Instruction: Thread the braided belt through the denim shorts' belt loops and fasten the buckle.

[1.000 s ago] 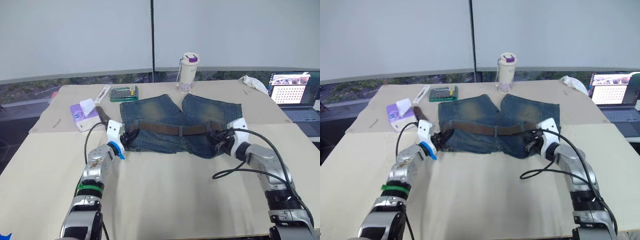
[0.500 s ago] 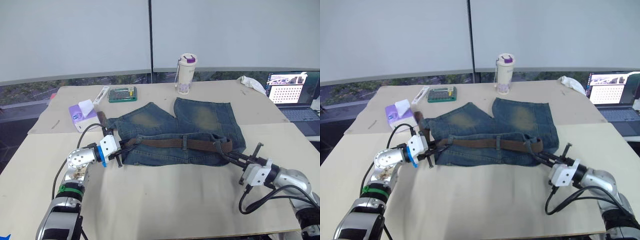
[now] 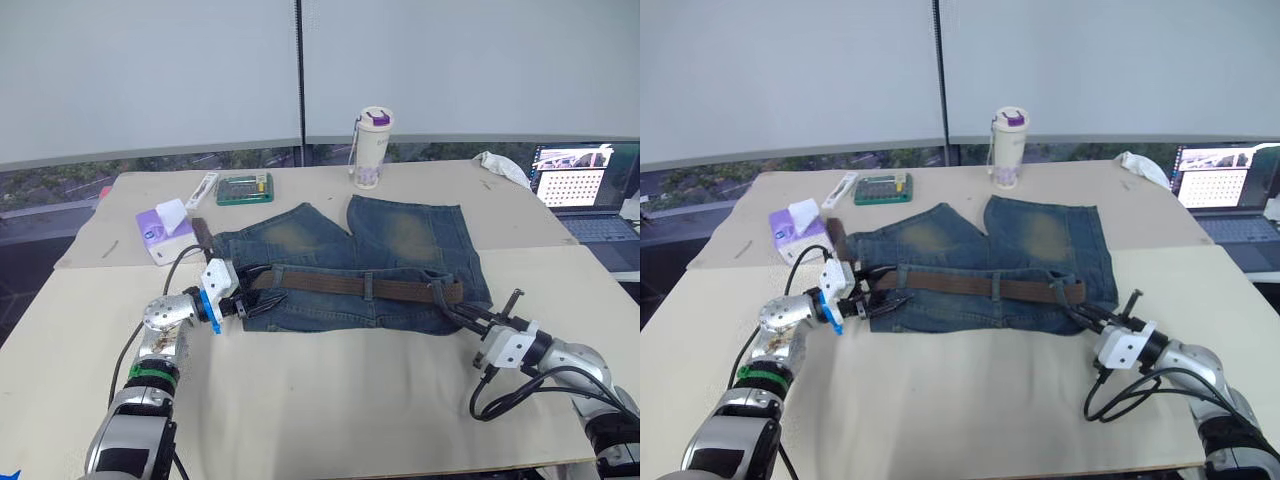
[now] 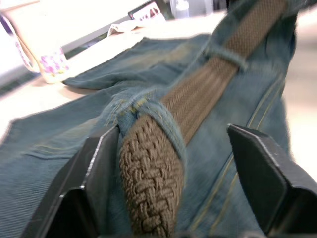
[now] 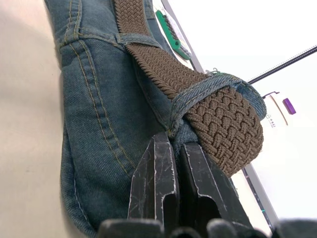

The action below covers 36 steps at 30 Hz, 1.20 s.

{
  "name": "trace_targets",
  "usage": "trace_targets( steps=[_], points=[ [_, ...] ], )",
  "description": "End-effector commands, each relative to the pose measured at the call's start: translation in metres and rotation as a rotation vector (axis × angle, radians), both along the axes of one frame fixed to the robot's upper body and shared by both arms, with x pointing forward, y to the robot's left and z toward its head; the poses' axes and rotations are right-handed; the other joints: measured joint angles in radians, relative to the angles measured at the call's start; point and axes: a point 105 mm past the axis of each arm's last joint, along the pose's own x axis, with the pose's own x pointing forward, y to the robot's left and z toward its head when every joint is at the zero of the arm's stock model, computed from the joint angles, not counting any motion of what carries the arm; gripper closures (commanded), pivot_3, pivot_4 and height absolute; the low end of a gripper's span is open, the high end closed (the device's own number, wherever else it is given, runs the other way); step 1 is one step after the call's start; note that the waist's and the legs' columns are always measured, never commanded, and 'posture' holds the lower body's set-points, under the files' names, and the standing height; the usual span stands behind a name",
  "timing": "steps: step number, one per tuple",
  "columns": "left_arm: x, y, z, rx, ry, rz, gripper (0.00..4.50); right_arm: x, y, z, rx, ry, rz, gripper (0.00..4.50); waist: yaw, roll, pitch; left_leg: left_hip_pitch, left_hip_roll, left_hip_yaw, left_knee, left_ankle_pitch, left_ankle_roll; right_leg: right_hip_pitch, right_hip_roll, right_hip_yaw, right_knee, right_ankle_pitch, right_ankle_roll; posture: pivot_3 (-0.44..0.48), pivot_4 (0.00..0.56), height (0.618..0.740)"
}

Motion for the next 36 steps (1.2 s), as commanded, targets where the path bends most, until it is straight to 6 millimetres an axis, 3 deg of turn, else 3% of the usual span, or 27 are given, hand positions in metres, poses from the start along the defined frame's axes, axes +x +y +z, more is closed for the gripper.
trace_targets(
  steps=[1, 9, 11, 16, 19, 23, 24, 25, 27, 29, 31, 34, 36],
  points=[
    [-0.009, -0.004, 0.009, -0.041, 0.044, -0.074, 1.75, -0.001, -0.002, 0.009, -0.013, -0.043, 0.011, 4.5, 0.0, 0.0, 0.0, 0.0, 0.0, 0.0, 0.0, 0.0, 0.0, 0.0, 0.0, 0.0, 0.0, 0.0, 0.0, 0.0, 0.15, 0.74],
    [-0.013, -0.002, 0.009, 0.0, 0.031, -0.098, 4.42, -0.003, -0.005, 0.009, -0.019, -0.044, 0.006, 4.5, 0.002, 0.001, 0.0, 0.0, 0.0, 0.0, 0.001, 0.0, 0.0, 0.0, 0.0, 0.0, -0.002, 0.0, 0.0, 0.0, 0.15, 0.74],
    [-0.021, -0.003, 0.005, 0.047, 0.015, -0.149, 4.47, -0.009, -0.004, 0.005, -0.034, -0.037, 0.031, 4.5, 0.003, 0.001, 0.0, 0.0, 0.0, 0.0, 0.001, 0.0, 0.0, 0.0, 0.0, 0.0, -0.002, 0.0, 0.0, 0.0, 0.15, 0.74],
    [-0.048, 0.004, -0.001, 0.101, 0.091, -0.318, 4.47, -0.052, 0.0, -0.007, -0.183, -0.061, 0.228, 4.5, 0.001, 0.002, -0.001, 0.0, 0.0, 0.0, 0.001, 0.0, 0.0, 0.0, 0.0, 0.0, -0.002, 0.0, 0.0, 0.0, 0.15, 0.74],
    [-0.07, 0.012, -0.011, 0.158, 0.193, -0.425, 4.47, -0.072, -0.008, -0.017, -0.23, -0.032, 0.28, 4.5, -0.004, 0.002, -0.001, 0.001, 0.0, 0.0, 0.001, 0.0, 0.0, 0.0, 0.0, 0.001, -0.003, 0.0, 0.0, 0.0, 0.15, 0.74],
    [-0.097, 0.03, -0.04, 0.33, 0.331, -0.49, 4.47, -0.082, -0.027, -0.028, -0.293, 0.038, 0.25, 4.5, -0.011, 0.003, -0.001, 0.003, -0.001, 0.0, 0.0, -0.001, 0.001, 0.001, 0.001, 0.002, -0.003, -0.001, 0.0, 0.0, 0.15, 0.74],
    [-0.099, 0.033, -0.043, 0.351, 0.339, -0.496, 4.5, -0.082, -0.029, -0.029, -0.3, 0.043, 0.243, 3.9, -0.011, 0.003, -0.001, 0.003, -0.001, 0.0, 0.0, -0.001, 0.001, 0.001, 0.001, 0.002, -0.003, -0.001, 0.0, 0.0, 0.15, 0.74],
    [-0.099, 0.036, -0.048, 0.377, 0.338, -0.494, 4.5, -0.083, -0.034, -0.032, -0.316, 0.065, 0.224, 3.74, -0.009, 0.004, -0.001, 0.004, -0.001, 0.0, -0.001, -0.001, 0.001, 0.001, 0.0, 0.002, -0.003, -0.001, 0.0, 0.0, 0.15, 0.74],
    [-0.098, 0.04, -0.054, 0.403, 0.339, -0.487, 3.6, -0.086, -0.043, -0.039, -0.33, 0.124, 0.191, 3.22, -0.006, 0.004, -0.001, 0.004, -0.002, 0.0, -0.001, -0.001, 0.001, 0.001, 0.0, 0.002, -0.003, -0.002, -0.001, 0.0, 0.15, 0.74],
    [-0.097, 0.044, -0.058, 0.419, 0.351, -0.482, 2.86, -0.096, -0.048, -0.048, -0.345, 0.199, 0.207, 2.3, -0.005, 0.003, -0.001, 0.005, -0.002, 0.001, -0.001, -0.001, 0.001, 0.002, 0.0, 0.002, -0.004, -0.002, -0.002, 0.0, 0.15, 0.74],
    [-0.097, 0.047, -0.06, 0.414, 0.37, -0.474, 2.33, -0.103, -0.059, -0.052, -0.339, 0.268, 0.171, 1.76, -0.005, 0.003, -0.001, 0.007, -0.002, 0.001, -0.001, -0.001, 0.001, 0.004, 0.0, 0.002, -0.004, -0.003, -0.002, 0.0, 0.15, 0.74],
    [-0.093, 0.051, -0.054, 0.374, 0.388, -0.444, 1.31, -0.104, -0.078, -0.044, -0.314, 0.306, 0.072, 0.71, -0.001, 0.003, -0.001, 0.01, -0.002, 0.001, -0.001, -0.003, 0.004, 0.009, 0.0, 0.003, -0.004, -0.004, -0.003, 0.0, 0.15, 0.74],
    [-0.088, 0.051, -0.041, 0.288, 0.429, -0.422, 0.68, -0.088, -0.087, -0.031, -0.233, 0.345, -0.046, 0.07, 0.001, 0.001, 0.0, 0.016, -0.001, 0.001, 0.0, -0.005, 0.008, 0.018, -0.001, 0.002, -0.006, -0.007, -0.004, 0.0, 0.15, 0.74]
  ],
)
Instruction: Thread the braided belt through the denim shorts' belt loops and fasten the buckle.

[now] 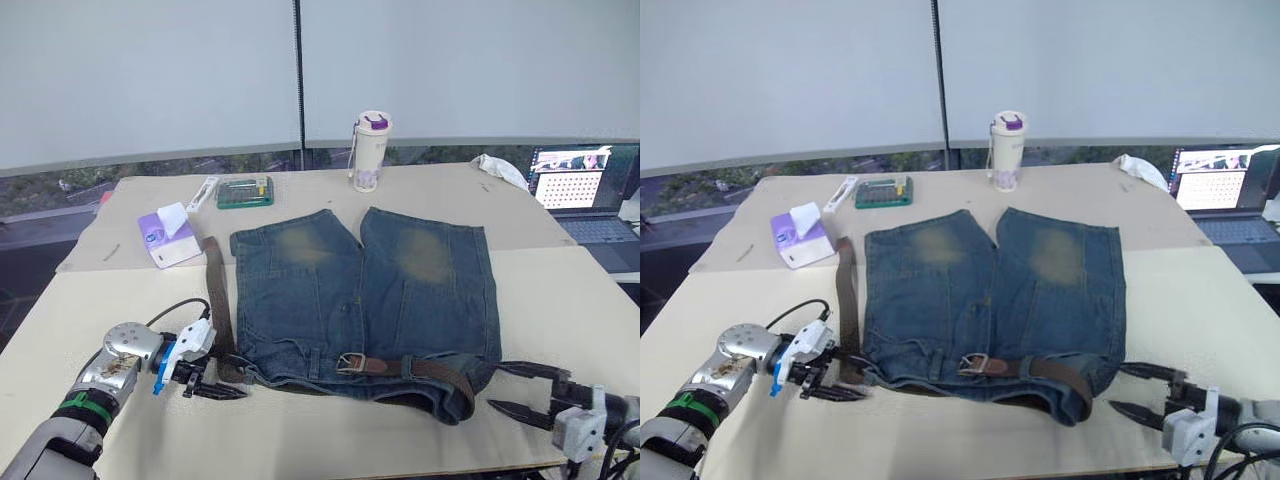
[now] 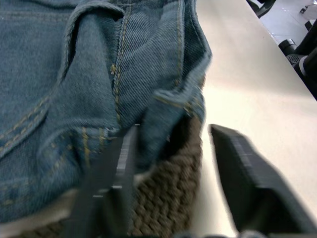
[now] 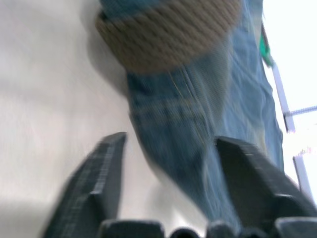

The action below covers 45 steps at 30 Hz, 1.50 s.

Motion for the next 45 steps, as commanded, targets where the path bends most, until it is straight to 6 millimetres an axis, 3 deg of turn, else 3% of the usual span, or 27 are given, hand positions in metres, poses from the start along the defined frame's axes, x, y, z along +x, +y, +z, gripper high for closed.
trace_targets(
  steps=[1, 2, 4, 8, 11, 14, 18, 22, 27, 29, 32, 36, 39, 41, 45],
  points=[
    [0.008, 0.008, 0.024, -0.084, 0.087, 0.09, 0.31, 0.014, -0.02, 0.014, 0.085, 0.142, -0.213, 0.0, 0.0, -0.002, 0.001, 0.0, 0.0, -0.001, 0.0, -0.001, 0.002, 0.003, -0.001, 0.0, 0.0, -0.002, 0.0, 0.0, 0.15, 0.74],
    [0.006, 0.008, 0.03, -0.101, 0.117, 0.09, 0.01, 0.018, -0.018, 0.019, 0.173, 0.241, -0.25, 0.0, -0.002, -0.003, 0.002, 0.0, 0.001, -0.002, 0.002, -0.002, 0.003, 0.003, 0.0, 0.001, 0.0, -0.002, 0.0, 0.0, 0.15, 0.74],
    [0.001, 0.006, 0.039, -0.129, 0.17, 0.08, 0.01, 0.021, -0.005, 0.032, 0.333, 0.416, -0.255, 0.0, -0.004, -0.003, 0.002, -0.002, 0.005, -0.003, 0.004, -0.003, 0.005, 0.004, -0.001, 0.002, 0.001, -0.002, 0.0, 0.0, 0.15, 0.74],
    [-0.013, 0.003, 0.053, -0.147, 0.248, 0.045, 0.01, 0.0, 0.022, 0.044, 0.43, 0.786, -0.213, 0.0, 0.0, 0.008, 0.003, -0.003, 0.005, -0.003, 0.004, -0.005, 0.008, 0.0, -0.003, 0.003, 0.002, -0.002, 0.0, 0.0, 0.15, 0.74],
    [-0.021, -0.001, 0.065, -0.151, 0.279, 0.011, 0.01, -0.009, 0.038, 0.052, 0.424, 0.886, -0.187, 0.0, 0.003, 0.009, 0.004, -0.003, 0.007, -0.004, 0.003, -0.006, 0.008, -0.001, 0.001, 0.001, 0.002, -0.003, 0.001, 0.0, 0.15, 0.74],
    [-0.021, -0.008, 0.075, -0.177, 0.254, -0.017, 0.01, -0.003, 0.06, 0.06, 0.441, 0.861, -0.185, 0.0, 0.009, 0.007, 0.006, -0.004, 0.008, -0.004, 0.003, -0.007, 0.006, -0.001, 0.002, -0.001, 0.002, -0.003, 0.001, 0.0, 0.15, 0.74],
    [-0.014, -0.027, 0.083, -0.231, 0.179, -0.04, 0.01, 0.006, 0.087, 0.053, 0.446, 0.81, -0.193, 0.0, 0.02, 0.006, 0.006, -0.004, 0.007, -0.004, 0.004, -0.008, 0.003, -0.001, 0.001, -0.002, 0.002, -0.003, 0.001, 0.0, 0.15, 0.74],
    [-0.011, -0.04, 0.081, -0.246, 0.158, -0.032, 0.01, -0.007, 0.097, 0.024, 0.355, 0.901, -0.201, 0.0, 0.029, 0.004, 0.007, -0.005, 0.006, -0.003, 0.005, -0.008, 0.002, -0.002, 0.001, -0.002, 0.002, -0.003, 0.001, 0.0, 0.15, 0.74],
    [-0.007, -0.05, 0.08, -0.256, 0.127, -0.027, 0.01, 0.004, 0.076, -0.018, 0.239, 0.883, -0.396, 0.0, 0.025, 0.002, 0.008, -0.005, 0.006, -0.003, 0.005, -0.008, 0.001, -0.002, 0.001, -0.001, 0.002, -0.003, 0.001, 0.0, 0.15, 0.74],
    [-0.007, -0.051, 0.08, -0.256, 0.12, -0.025, 0.01, 0.009, 0.066, -0.024, 0.192, 0.839, -0.433, 0.0, 0.024, 0.001, 0.007, -0.004, 0.006, -0.003, 0.005, -0.008, 0.001, -0.001, 0.001, -0.001, 0.002, -0.003, 0.001, 0.0, 0.15, 0.74],
    [-0.008, -0.052, 0.075, -0.252, 0.115, -0.013, 0.01, 0.015, 0.065, -0.014, 0.259, 0.825, -0.445, 0.0, 0.024, -0.004, 0.006, -0.003, 0.007, -0.003, 0.005, -0.008, 0.0, -0.001, 0.002, -0.002, 0.002, -0.003, 0.001, 0.0, 0.15, 0.74],
    [-0.013, -0.052, 0.067, -0.225, 0.112, -0.009, 0.01, -0.001, 0.066, 0.009, 0.252, 0.911, -0.364, 0.0, 0.032, -0.002, 0.007, -0.003, 0.006, -0.003, 0.005, -0.008, 0.0, 0.0, -0.001, -0.001, 0.001, -0.003, 0.001, 0.0, 0.15, 0.74],
    [-0.014, -0.052, 0.066, -0.228, 0.106, 0.001, 0.01, -0.014, 0.069, 0.038, 0.202, 0.961, -0.278, 0.0, 0.033, -0.002, 0.007, -0.004, 0.006, -0.003, 0.005, -0.008, 0.0, -0.001, -0.001, -0.001, 0.001, -0.003, 0.001, 0.0, 0.15, 0.74],
    [-0.013, -0.053, 0.068, -0.238, 0.098, 0.008, 0.01, -0.01, 0.077, 0.055, 0.216, 0.921, -0.243, 0.0, 0.033, 0.0, 0.008, -0.005, 0.006, -0.003, 0.005, -0.008, 0.0, -0.001, -0.001, -0.002, 0.0, -0.003, 0.001, 0.0, 0.15, 0.74],
    [-0.012, -0.055, 0.072, -0.24, 0.073, 0.01, 0.01, 0.01, 0.093, 0.069, 0.323, 0.808, -0.242, 0.0, 0.022, -0.002, 0.01, -0.005, 0.008, -0.003, 0.005, -0.008, 0.0, -0.001, 0.0, -0.001, 0.0, -0.003, 0.001, 0.0, 0.15, 0.74]
  ],
)
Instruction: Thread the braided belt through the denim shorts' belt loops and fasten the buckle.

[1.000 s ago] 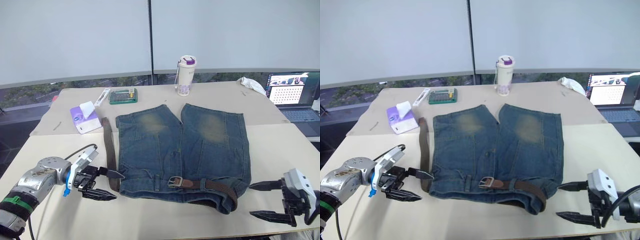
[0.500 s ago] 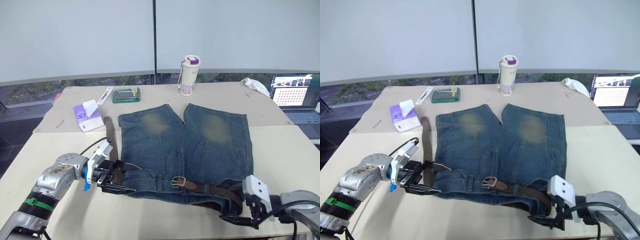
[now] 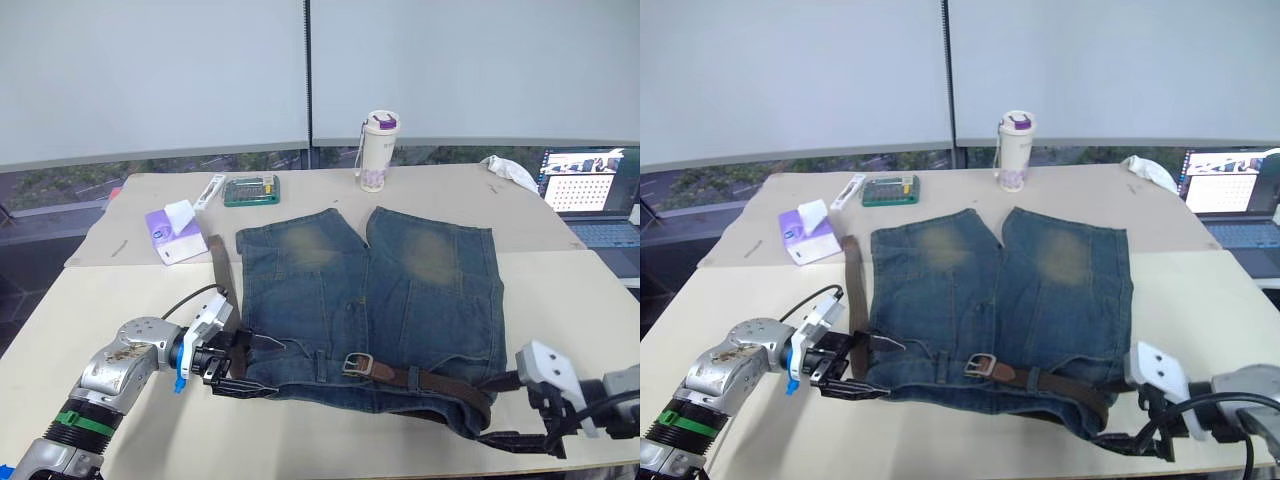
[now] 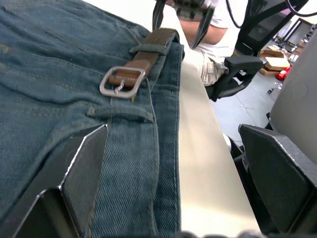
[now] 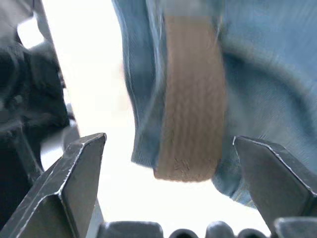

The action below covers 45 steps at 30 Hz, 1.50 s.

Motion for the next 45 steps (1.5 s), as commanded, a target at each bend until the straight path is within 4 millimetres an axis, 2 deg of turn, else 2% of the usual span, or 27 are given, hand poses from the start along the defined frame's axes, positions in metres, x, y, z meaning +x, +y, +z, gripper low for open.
trace_targets(
  steps=[1, 3, 7, 11, 13, 16, 17, 21, 27, 30, 32, 33, 34, 35, 36, 39, 40, 42, 44, 45],
  points=[
    [0.005, -0.005, 0.017, -0.009, -0.111, 0.005, 0.01, 0.033, 0.03, 0.036, 0.136, -0.204, -0.059, 0.0, -0.005, -0.001, 0.001, 0.0, 0.003, 0.0, 0.0, -0.001, -0.002, 0.0, 0.0, 0.0, 0.0, 0.0, -0.001, 0.0, 0.15, 0.74],
    [0.008, -0.006, 0.019, -0.001, -0.141, 0.02, 0.01, 0.053, 0.03, 0.032, 0.136, -0.257, -0.163, 0.0, -0.003, -0.004, 0.002, 0.001, 0.005, 0.0, -0.001, -0.002, -0.003, 0.0, 0.001, 0.0, 0.0, 0.0, -0.001, 0.0, 0.15, 0.74],
    [0.011, -0.009, 0.022, 0.005, -0.173, 0.029, 0.01, 0.092, 0.012, 0.018, 0.068, -0.328, -0.346, 0.0, 0.002, -0.004, 0.003, 0.0, 0.004, 0.0, -0.001, 0.0, -0.005, -0.002, 0.002, -0.002, 0.0, 0.002, -0.003, 0.0, 0.15, 0.74],
    [0.014, -0.012, 0.024, -0.007, -0.182, 0.04, 0.01, 0.119, 0.013, 0.015, 0.08, -0.359, -0.421, 0.0, -0.001, -0.003, 0.003, -0.003, 0.001, 0.001, -0.001, 0.0, -0.006, -0.006, 0.001, -0.001, 0.001, 0.002, -0.003, 0.0, 0.15, 0.74],
    [0.015, -0.013, 0.025, -0.014, -0.183, 0.048, 0.01, 0.127, 0.025, 0.016, 0.132, -0.331, -0.431, 0.0, -0.004, -0.002, 0.002, -0.007, 0.002, 0.002, -0.001, 0.001, -0.007, -0.012, 0.001, 0.0, 0.002, 0.002, -0.003, 0.0, 0.15, 0.74],
    [0.016, -0.014, 0.023, -0.017, -0.191, 0.067, 0.01, 0.145, 0.066, 0.017, 0.205, -0.304, -0.432, 0.0, -0.012, -0.002, 0.001, -0.011, 0.005, 0.001, -0.001, 0.004, -0.012, -0.018, 0.002, -0.001, 0.005, 0.004, -0.005, 0.0, 0.15, 0.74],
    [0.017, -0.013, 0.023, -0.018, -0.192, 0.077, 0.01, 0.143, 0.078, 0.013, 0.205, -0.284, -0.397, 0.0, -0.018, -0.001, 0.001, -0.012, 0.006, 0.001, -0.001, 0.004, -0.012, -0.018, 0.002, -0.001, 0.004, 0.005, -0.007, 0.0, 0.15, 0.74],
    [0.016, -0.013, 0.021, -0.013, -0.192, 0.092, 0.01, 0.136, 0.107, 0.002, 0.208, -0.235, -0.327, 0.0, -0.012, 0.0, 0.0, -0.012, 0.007, -0.001, -0.002, 0.004, -0.012, -0.018, 0.004, -0.004, 0.004, 0.006, -0.008, 0.0, 0.15, 0.74],
    [0.014, -0.009, 0.022, -0.012, -0.191, 0.113, 0.01, 0.127, 0.112, -0.022, 0.035, -0.245, -0.263, 0.0, -0.007, 0.0, 0.0, -0.012, 0.003, -0.001, -0.002, 0.004, -0.012, -0.018, 0.003, -0.004, 0.003, 0.006, -0.008, 0.0, 0.15, 0.74],
    [0.016, -0.008, 0.024, -0.008, -0.203, 0.12, 0.01, 0.114, 0.115, -0.035, 0.026, -0.143, -0.252, 0.0, -0.007, 0.0, 0.0, -0.012, 0.003, -0.001, -0.002, 0.004, -0.012, -0.018, 0.003, -0.004, 0.003, 0.006, -0.008, 0.0, 0.15, 0.74],
    [0.022, -0.009, 0.031, -0.025, -0.231, 0.136, 0.0, 0.12, 0.109, -0.041, -0.049, -0.194, -0.266, 0.69, -0.008, 0.0, 0.0, -0.012, 0.004, -0.001, -0.002, 0.004, -0.012, -0.018, 0.004, -0.004, 0.003, 0.006, -0.008, 0.0, 0.15, 0.74],
    [0.023, -0.009, 0.033, -0.027, -0.239, 0.139, 0.0, 0.122, 0.107, -0.042, -0.063, -0.204, -0.278, 0.83, -0.008, 0.0, 0.0, -0.012, 0.004, -0.001, -0.002, 0.004, -0.012, -0.018, 0.004, -0.004, 0.003, 0.006, -0.008, 0.0, 0.15, 0.74],
    [0.024, -0.009, 0.034, -0.024, -0.248, 0.139, 0.0, 0.123, 0.106, -0.042, -0.065, -0.208, -0.287, 1.15, -0.008, 0.0, -0.001, -0.012, 0.004, -0.001, -0.002, 0.004, -0.012, -0.018, 0.004, -0.004, 0.003, 0.006, -0.008, 0.0, 0.15, 0.74],
    [0.024, -0.009, 0.033, -0.018, -0.256, 0.139, 0.0, 0.125, 0.107, -0.041, -0.053, -0.205, -0.299, 1.7, -0.008, 0.0, -0.001, -0.011, 0.004, -0.001, -0.002, 0.004, -0.012, -0.018, 0.004, -0.004, 0.003, 0.006, -0.008, 0.0, 0.15, 0.74],
    [0.025, -0.008, 0.032, -0.013, -0.261, 0.14, 0.0, 0.125, 0.108, -0.04, -0.046, -0.205, -0.306, 1.93, -0.008, -0.001, -0.002, -0.011, 0.004, -0.001, -0.002, 0.004, -0.012, -0.018, 0.004, -0.004, 0.003, 0.006, -0.008, 0.0, 0.15, 0.74],
    [0.028, -0.007, 0.03, -0.005, -0.277, 0.157, 0.0, 0.128, 0.107, -0.039, -0.034, -0.199, -0.321, 3.01, -0.007, -0.002, -0.004, -0.011, 0.004, -0.001, -0.002, 0.004, -0.012, -0.017, 0.004, -0.004, 0.003, 0.006, -0.008, 0.0, 0.15, 0.74],
    [0.029, -0.006, 0.029, 0.0, -0.281, 0.16, 0.0, 0.13, 0.104, -0.038, -0.035, -0.201, -0.335, 3.17, -0.008, -0.002, -0.005, -0.01, 0.004, -0.001, -0.002, 0.004, -0.012, -0.017, 0.004, -0.005, 0.003, 0.006, -0.008, 0.0, 0.15, 0.74],
    [0.03, -0.006, 0.029, -0.005, -0.282, 0.167, 0.0, 0.136, 0.101, -0.036, -0.018, -0.203, -0.371, 3.92, -0.008, -0.002, -0.005, -0.01, 0.004, -0.001, -0.002, 0.004, -0.012, -0.017, 0.004, -0.004, 0.003, 0.006, -0.008, 0.0, 0.15, 0.74],
    [0.031, -0.007, 0.029, -0.012, -0.287, 0.172, 0.0, 0.141, 0.1, -0.033, -0.006, -0.212, -0.392, 4.42, -0.006, -0.002, -0.006, -0.01, 0.003, -0.001, -0.002, 0.004, -0.012, -0.017, 0.004, -0.004, 0.003, 0.006, -0.008, 0.0, 0.15, 0.74],
    [0.032, -0.007, 0.03, -0.016, -0.292, 0.176, 0.0, 0.144, 0.1, -0.032, -0.004, -0.221, -0.402, 4.42, -0.004, -0.002, -0.006, -0.01, 0.003, -0.001, -0.002, 0.004, -0.012, -0.017, 0.004, -0.004, 0.003, 0.006, -0.008, 0.0, 0.15, 0.74]
  ],
)
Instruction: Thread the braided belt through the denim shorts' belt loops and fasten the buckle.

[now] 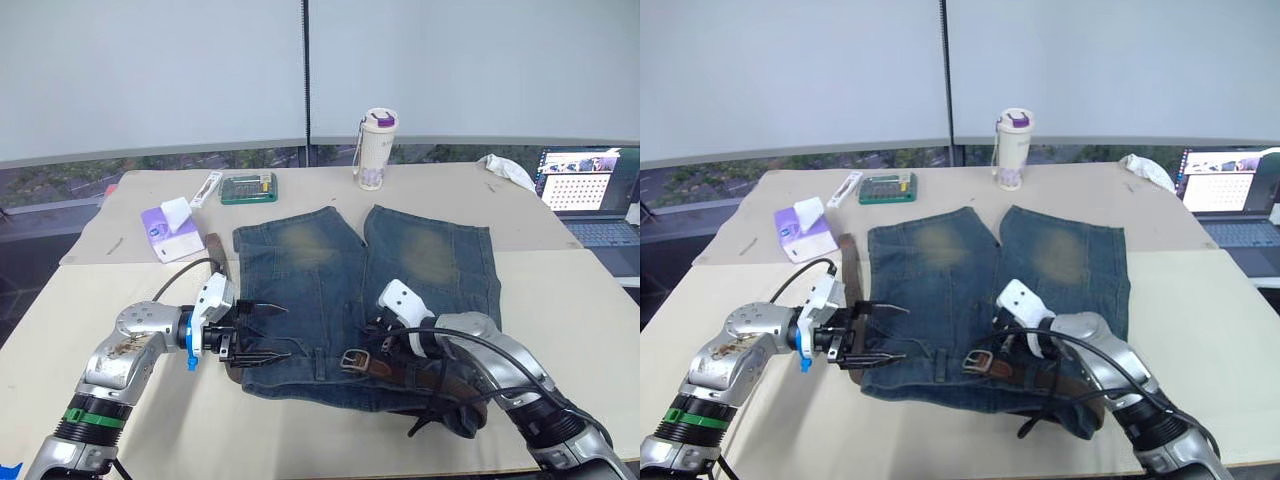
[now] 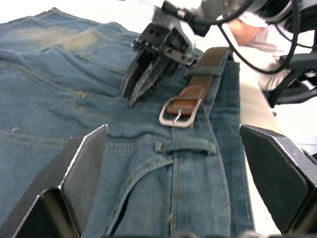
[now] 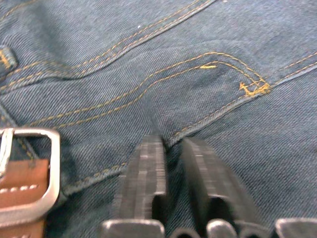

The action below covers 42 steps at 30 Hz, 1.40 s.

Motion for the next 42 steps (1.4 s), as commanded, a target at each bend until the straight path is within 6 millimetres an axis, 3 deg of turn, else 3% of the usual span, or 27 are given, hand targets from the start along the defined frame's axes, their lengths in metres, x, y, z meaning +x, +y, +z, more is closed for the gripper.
trace_targets(
  steps=[1, 6, 9, 18, 26, 29, 32, 37, 38, 39, 42],
  points=[
    [0.005, 0.0, 0.01, -0.026, -0.063, 0.015, 0.0, 0.019, -0.025, -0.004, -0.038, -0.007, -0.154, 4.42, 0.002, 0.0, 0.0, 0.0, 0.0, 0.0, 0.0, 0.0, 0.0, 0.0, 0.0, 0.0, 0.0, 0.0, 0.0, 0.0, 0.15, 0.74],
    [0.009, -0.002, 0.014, -0.042, -0.089, 0.042, 0.0, 0.04, -0.028, -0.001, -0.01, -0.03, -0.251, 4.42, -0.001, 0.0, 0.0, 0.0, 0.0, 0.0, 0.0, 0.0, 0.0, 0.0, 0.0, 0.0, 0.0, 0.0, 0.0, 0.0, 0.15, 0.74],
    [0.013, -0.003, 0.017, -0.055, -0.11, 0.063, 0.0, 0.063, -0.043, 0.002, -0.026, -0.082, -0.355, 4.42, -0.003, 0.0, 0.0, 0.0, 0.0, 0.0, 0.0, 0.0, -0.001, -0.001, 0.0, 0.0, 0.001, 0.0, 0.0, 0.0, 0.15, 0.74],
    [0.029, 0.0, 0.028, -0.086, -0.184, 0.145, 0.0, 0.121, -0.063, 0.022, -0.102, -0.229, -0.399, 4.42, -0.004, 0.0, 0.0, -0.001, -0.004, 0.0, 0.0, 0.002, -0.002, -0.001, 0.0, 0.0, 0.001, 0.0, 0.0, 0.0, 0.15, 0.74],
    [0.031, 0.003, 0.028, -0.115, -0.199, 0.2, 0.0, 0.121, -0.054, 0.036, -0.058, -0.255, -0.256, 4.42, -0.016, 0.001, 0.0, -0.002, -0.003, -0.001, -0.001, 0.003, -0.003, -0.002, -0.001, 0.001, 0.001, 0.0, 0.0, 0.0, 0.15, 0.74],
    [0.035, 0.011, 0.033, -0.174, -0.185, 0.296, 0.0, 0.108, -0.046, 0.059, 0.011, -0.271, -0.177, 3.51, -0.018, 0.002, 0.0, -0.003, -0.002, -0.002, -0.001, 0.002, -0.003, -0.003, -0.001, 0.001, 0.001, 0.0, 0.0, 0.0, 0.15, 0.74],
    [0.036, 0.015, 0.033, -0.194, -0.167, 0.343, 0.0, 0.091, -0.047, 0.067, 0.031, -0.263, -0.128, 2.47, -0.021, 0.002, 0.0, -0.004, -0.001, -0.002, -0.001, 0.002, -0.003, -0.004, -0.001, 0.001, 0.002, 0.0, 0.0, 0.0, 0.15, 0.74],
    [0.068, 0.029, 0.024, -0.251, -0.085, 0.635, 0.0, 0.05, -0.053, 0.079, 0.049, -0.258, -0.062, 0.77, -0.015, 0.003, 0.0, -0.003, -0.001, -0.002, -0.002, 0.002, -0.002, -0.003, -0.001, 0.0, 0.001, 0.0, 0.0, 0.0, 0.15, 0.74],
    [0.079, 0.031, 0.02, -0.241, -0.074, 0.72, 0.0, 0.043, -0.053, 0.079, 0.058, -0.248, -0.054, 0.66, -0.016, 0.003, 0.0, -0.003, 0.0, -0.002, -0.002, 0.002, -0.002, -0.003, 0.0, 0.001, 0.001, 0.0, 0.001, 0.0, 0.15, 0.74],
    [0.086, 0.033, 0.017, -0.232, -0.068, 0.777, 0.0, 0.039, -0.052, 0.079, 0.065, -0.24, -0.049, 0.06, -0.011, 0.003, 0.0, -0.003, -0.001, -0.002, -0.002, 0.002, -0.002, -0.003, -0.001, 0.001, 0.001, 0.0, 0.001, 0.0, 0.15, 0.74],
    [0.114, 0.039, 0.012, -0.226, -0.049, 0.981, 0.0, 0.022, -0.041, 0.083, 0.116, -0.236, -0.008, 0.06, -0.004, 0.002, 0.0, -0.003, -0.002, -0.002, -0.001, 0.002, -0.003, -0.003, 0.0, 0.001, 0.001, 0.001, 0.001, 0.0, 0.15, 0.74]
  ],
)
